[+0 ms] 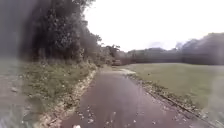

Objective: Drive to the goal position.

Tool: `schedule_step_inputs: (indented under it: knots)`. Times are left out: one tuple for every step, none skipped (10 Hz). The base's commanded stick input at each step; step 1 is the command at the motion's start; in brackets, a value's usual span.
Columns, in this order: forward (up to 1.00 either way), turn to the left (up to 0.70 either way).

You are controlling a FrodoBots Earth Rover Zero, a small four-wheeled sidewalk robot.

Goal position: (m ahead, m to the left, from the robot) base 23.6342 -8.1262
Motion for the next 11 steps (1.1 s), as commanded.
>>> schedule_step_inputs:
  knots:
    - [1.0,0.0]
    - [1.0,-0.02]
    - [1.0,-0.03]
    - [1.0,-0.03]
    - [1.0,-0.04]
    - [1.0,-0.04]
    - [1.0,-0.04]
    - [1.0,-0.05]
    - [1.0,-0.06]
    - [1.0,-0.07]
    - [1.0,-0.16]
